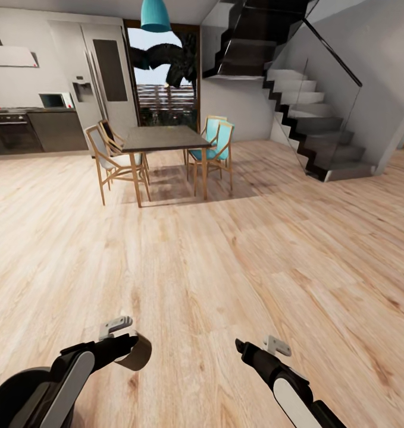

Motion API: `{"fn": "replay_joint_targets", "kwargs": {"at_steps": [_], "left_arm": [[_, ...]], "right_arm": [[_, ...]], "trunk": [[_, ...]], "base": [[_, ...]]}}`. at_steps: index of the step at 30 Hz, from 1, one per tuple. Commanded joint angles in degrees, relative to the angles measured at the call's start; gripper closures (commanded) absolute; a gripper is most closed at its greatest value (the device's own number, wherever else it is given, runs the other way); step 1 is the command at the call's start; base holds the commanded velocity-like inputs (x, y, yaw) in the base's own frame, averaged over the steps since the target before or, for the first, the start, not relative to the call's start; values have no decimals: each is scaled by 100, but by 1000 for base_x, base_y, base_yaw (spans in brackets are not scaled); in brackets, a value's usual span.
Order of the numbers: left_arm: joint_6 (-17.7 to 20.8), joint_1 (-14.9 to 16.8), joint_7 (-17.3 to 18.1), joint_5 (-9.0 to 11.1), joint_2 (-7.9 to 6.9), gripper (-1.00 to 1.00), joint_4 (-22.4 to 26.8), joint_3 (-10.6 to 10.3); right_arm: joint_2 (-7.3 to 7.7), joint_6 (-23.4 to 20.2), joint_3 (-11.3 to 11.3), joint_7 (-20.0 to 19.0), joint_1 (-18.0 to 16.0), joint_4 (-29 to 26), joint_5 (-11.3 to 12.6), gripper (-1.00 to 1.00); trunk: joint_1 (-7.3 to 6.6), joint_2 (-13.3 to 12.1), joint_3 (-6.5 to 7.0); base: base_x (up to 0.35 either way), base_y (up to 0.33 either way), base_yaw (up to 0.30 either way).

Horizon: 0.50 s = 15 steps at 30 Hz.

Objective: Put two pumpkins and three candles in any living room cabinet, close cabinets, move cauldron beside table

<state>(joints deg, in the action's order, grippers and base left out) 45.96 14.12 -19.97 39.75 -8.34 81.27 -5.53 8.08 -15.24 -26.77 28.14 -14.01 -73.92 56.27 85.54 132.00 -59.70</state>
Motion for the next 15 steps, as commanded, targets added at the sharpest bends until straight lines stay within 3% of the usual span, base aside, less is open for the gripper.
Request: {"fn": "replay_joint_targets", "kwargs": {"at_steps": [1,6,15], "left_arm": [[9,3,-59,56,-4,100,5,-13],[9,3,-57,39,-16,100,10,-3],[18,3,-44,58,-24,100,15,-9]], "right_arm": [[4,-8,-11,43,-5,9,30,-100],[3,-6,-12,43,-5,41,27,-100],[0,-1,-13,46,-5,54,25,-100]], "trunk": [[-24,-39,3],[-133,-240,46],[-133,-240,-29]], "base": [[0,0,0],[0,0,0],[34,0,0]]}}
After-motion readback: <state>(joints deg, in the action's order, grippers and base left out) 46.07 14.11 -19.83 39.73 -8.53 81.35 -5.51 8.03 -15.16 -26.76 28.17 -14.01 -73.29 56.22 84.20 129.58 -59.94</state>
